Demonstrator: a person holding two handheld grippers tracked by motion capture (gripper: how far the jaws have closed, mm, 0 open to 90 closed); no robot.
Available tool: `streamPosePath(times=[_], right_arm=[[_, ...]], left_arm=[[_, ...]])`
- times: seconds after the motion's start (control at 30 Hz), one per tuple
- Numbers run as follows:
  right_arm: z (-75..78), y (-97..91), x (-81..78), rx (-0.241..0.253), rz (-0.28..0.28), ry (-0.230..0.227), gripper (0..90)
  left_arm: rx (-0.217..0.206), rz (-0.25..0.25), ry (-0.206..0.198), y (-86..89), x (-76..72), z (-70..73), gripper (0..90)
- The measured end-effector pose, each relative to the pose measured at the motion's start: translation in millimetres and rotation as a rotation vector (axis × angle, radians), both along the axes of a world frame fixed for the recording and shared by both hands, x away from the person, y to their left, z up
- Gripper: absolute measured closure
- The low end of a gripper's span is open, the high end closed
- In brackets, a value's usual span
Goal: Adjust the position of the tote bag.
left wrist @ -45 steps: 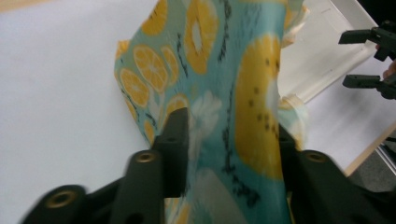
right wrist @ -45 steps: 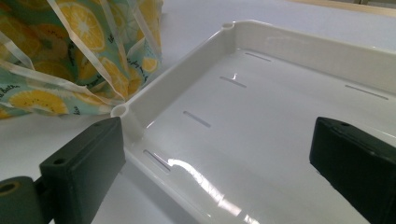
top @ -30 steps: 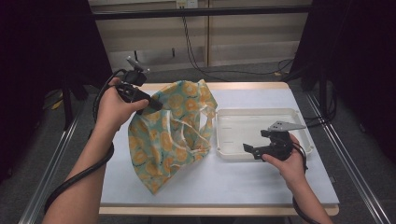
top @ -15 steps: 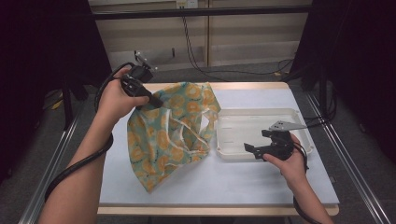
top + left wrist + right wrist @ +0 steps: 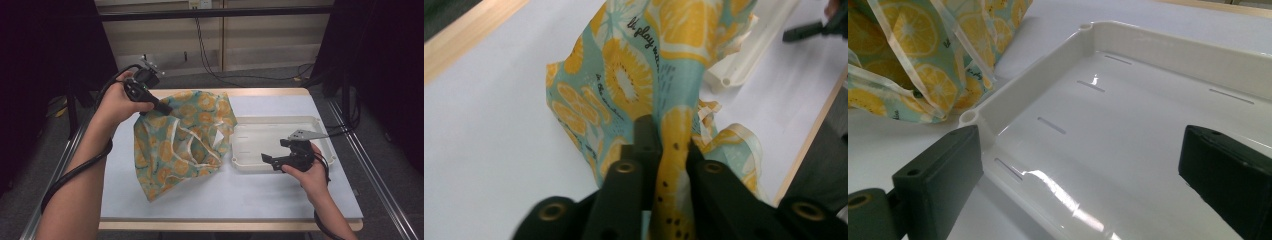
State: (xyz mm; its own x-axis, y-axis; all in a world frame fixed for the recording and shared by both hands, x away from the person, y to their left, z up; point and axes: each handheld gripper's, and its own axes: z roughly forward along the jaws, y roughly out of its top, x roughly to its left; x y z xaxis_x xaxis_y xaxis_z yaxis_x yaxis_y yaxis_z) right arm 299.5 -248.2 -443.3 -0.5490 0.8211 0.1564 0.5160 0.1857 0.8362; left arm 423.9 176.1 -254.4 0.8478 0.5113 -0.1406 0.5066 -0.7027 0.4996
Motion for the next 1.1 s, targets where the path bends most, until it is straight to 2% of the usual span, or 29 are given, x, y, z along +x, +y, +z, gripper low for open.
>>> streamPosePath(times=[0.03, 0.07, 0.1, 0.13, 0.17, 0.2, 0.23, 0.27, 0.3, 0.47, 0.5, 0.6, 0.63, 0.73, 0.8, 0.87, 0.97, 1.03, 1.07, 1.1], right_arm=[[0.0, 0.0, 0.0, 0.0, 0.0, 0.0, 3.7], [2.4, 1.1, 0.1, 0.008, 0.004, -0.006, 4.0], [3.4, 1.6, 0.2, 0.013, 0.005, -0.008, 4.4], [4.7, 2.4, 0.4, 0.017, 0.009, -0.014, 4.9], [4.7, 2.4, 0.4, 0.017, 0.009, -0.014, 4.9], [5.6, 3.4, 1.0, 0.02, 0.012, -0.017, 5.2], [6.0, 4.7, 2.3, 0.029, 0.017, -0.017, 5.2], [6.5, 8.2, 5.6, 0.046, 0.024, -0.014, 6.1], [7.0, 10.7, 8.1, 0.054, 0.032, -0.013, 6.2], [12.9, 27.1, 17.4, 0.042, 0.08, -0.015, 7.1], [19.4, 35.5, 21.9, 0.024, 0.104, -0.03, 8.6], [27.0, 43.7, 26.3, 0.023, 0.126, -0.048, 9.2], [34.1, 52.0, 30.2, 0.023, 0.147, -0.06, 9.2], [40.0, 60.8, 34.7, 0.012, 0.165, -0.072, 9.2], [43.4, 68.6, 40.6, 0.029, 0.17, -0.074, 9.2], [45.2, 76.6, 46.1, 0.048, 0.17, -0.082, 12.2], [43.1, 89.9, 53.4, 0.063, 0.179, -0.102, 13.8], [42.8, 96.8, 56.2, 0.08, 0.19, -0.093, 14.3], [42.8, 98.8, 57.5, 0.077, 0.2, -0.088, 16.0], [43.0, 101.2, 59.4, 0.078, 0.214, -0.079, 17.5]], left_arm=[[-0.016, 0.045, 0.014, 0.6, -2.4, -0.3, 80.0], [-0.04, 0.09, 0.022, 2.3, -4.8, 0.1, 67.5], [-0.036, 0.101, 0.014, 3.3, -6.8, 0.7, 63.3], [-0.026, 0.123, -0.028, 6.7, -10.4, 2.4, 56.3], [-0.026, 0.123, -0.028, 6.7, -10.4, 2.4, 48.0], [-0.043, 0.14, -0.032, 7.5, -12.6, 2.6, 48.0], [-0.04, 0.121, -0.044, 10.2, -13.5, 4.3, 43.5], [-0.055, 0.158, -0.038, 13.6, -16.4, 7.0, 40.4], [-0.039, 0.164, -0.053, 14.0, -18.6, 8.0, 37.8], [-0.028, 0.2, -0.064, 17.2, -25.3, 9.3, 33.5], [-0.029, 0.199, -0.077, 18.3, -26.9, 8.1, 33.9], [-0.024, 0.21, -0.075, 24.5, -30.2, 3.0, 35.1], [-0.044, 0.228, -0.069, 26.1, -32.3, 2.0, 35.0], [-0.062, 0.231, -0.065, 32.9, -36.5, 1.1, 35.1], [-0.074, 0.244, -0.073, 38.2, -38.2, -0.2, 33.2], [-0.091, 0.266, -0.06, 41.3, -39.7, -2.4, 35.7], [-0.083, 0.262, -0.064, 45.2, -41.9, -2.5, 29.8], [-0.088, 0.288, -0.088, 48.8, -44.1, -2.2, 32.1], [-0.101, 0.312, -0.086, 48.8, -45.4, -3.0, 31.6], [-0.107, 0.311, -0.076, 51.0, -45.6, -3.1, 31.3]])
